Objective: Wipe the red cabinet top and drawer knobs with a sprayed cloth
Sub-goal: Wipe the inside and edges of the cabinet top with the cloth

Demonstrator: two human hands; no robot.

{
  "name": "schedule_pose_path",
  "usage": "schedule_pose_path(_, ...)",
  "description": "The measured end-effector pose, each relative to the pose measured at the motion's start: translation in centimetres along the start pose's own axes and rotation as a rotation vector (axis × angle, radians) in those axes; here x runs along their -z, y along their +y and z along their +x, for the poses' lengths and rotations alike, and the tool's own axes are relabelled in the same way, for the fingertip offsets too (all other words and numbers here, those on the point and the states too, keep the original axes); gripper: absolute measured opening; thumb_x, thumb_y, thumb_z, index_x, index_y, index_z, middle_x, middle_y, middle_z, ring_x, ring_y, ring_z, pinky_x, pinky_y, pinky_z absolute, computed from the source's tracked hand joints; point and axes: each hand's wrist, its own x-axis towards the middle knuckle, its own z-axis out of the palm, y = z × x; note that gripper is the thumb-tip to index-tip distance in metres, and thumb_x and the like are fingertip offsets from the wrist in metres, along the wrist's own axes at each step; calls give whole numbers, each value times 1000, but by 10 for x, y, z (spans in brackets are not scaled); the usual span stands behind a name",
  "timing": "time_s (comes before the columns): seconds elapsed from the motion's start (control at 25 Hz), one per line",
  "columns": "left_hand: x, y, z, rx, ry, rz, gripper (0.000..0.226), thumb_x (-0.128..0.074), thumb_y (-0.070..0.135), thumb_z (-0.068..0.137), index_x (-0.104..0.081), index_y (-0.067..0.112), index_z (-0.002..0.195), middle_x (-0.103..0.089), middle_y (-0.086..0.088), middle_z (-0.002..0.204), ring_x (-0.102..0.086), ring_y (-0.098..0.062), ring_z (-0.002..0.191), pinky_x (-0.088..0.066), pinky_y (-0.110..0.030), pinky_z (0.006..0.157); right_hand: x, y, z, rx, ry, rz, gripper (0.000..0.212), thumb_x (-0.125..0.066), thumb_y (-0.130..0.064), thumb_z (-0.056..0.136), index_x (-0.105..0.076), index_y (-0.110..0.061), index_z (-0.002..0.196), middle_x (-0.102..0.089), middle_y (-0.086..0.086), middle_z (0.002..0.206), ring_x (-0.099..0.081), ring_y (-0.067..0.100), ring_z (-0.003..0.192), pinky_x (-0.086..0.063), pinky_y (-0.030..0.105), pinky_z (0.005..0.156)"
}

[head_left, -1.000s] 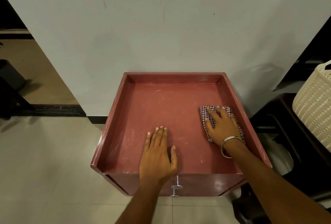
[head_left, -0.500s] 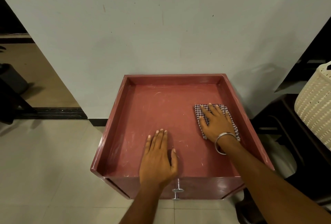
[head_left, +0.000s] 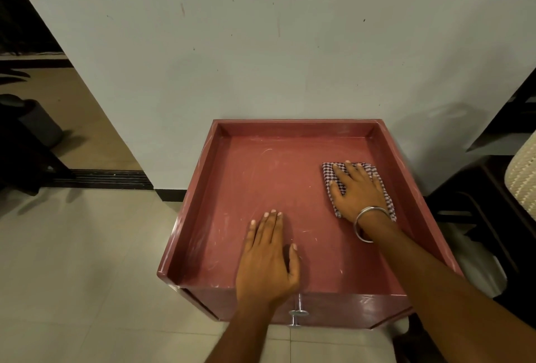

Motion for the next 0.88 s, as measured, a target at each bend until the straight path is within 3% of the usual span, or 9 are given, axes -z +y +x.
schedule_pose_path(0.28, -1, 1, 0, 2, -1, 4, 66, -30, 44, 92, -29, 10, 149, -30, -3, 156, -20, -13, 146, -8, -35, 119, -1, 9, 15, -95, 25, -16, 56, -29, -48, 92, -28, -33, 146, -21, -2, 158, -14, 21, 146, -9, 48, 119)
schedule_pose_path(0.44, -1, 1, 0, 0, -9, -5, 66, -29, 44, 92, -29, 10, 149, -30, -3, 156, -18, -13, 146, -7, -35, 119, -5, -8, 21, -43, -14, -1, 57, -29, -49, 92, -26, -32, 146, -18, -2, 159, -11, 21, 147, -7, 48, 119)
schedule_pose_path(0.72, 0, 0, -2, 9, -10, -1, 67, -27, 44, 92, -28, 11, 150, -29, -3, 157, -17, -13, 147, -9, -35, 120, 0, 23, 33, -46, 25, -17, 54, -32, -48, 92, -32, -32, 144, -24, 0, 157, -18, 22, 145, -14, 48, 119)
schedule_pose_path(0.88, 0, 1, -1, 6, -10, 16, 66, -28, 43, 92, -30, 10, 149, -30, -4, 156, -19, -13, 146, -13, -37, 121, -3, 1, 39, -97, 21, 6, 57, -30, -48, 92, -29, -31, 145, -20, 0, 158, -14, 24, 146, -8, 50, 118)
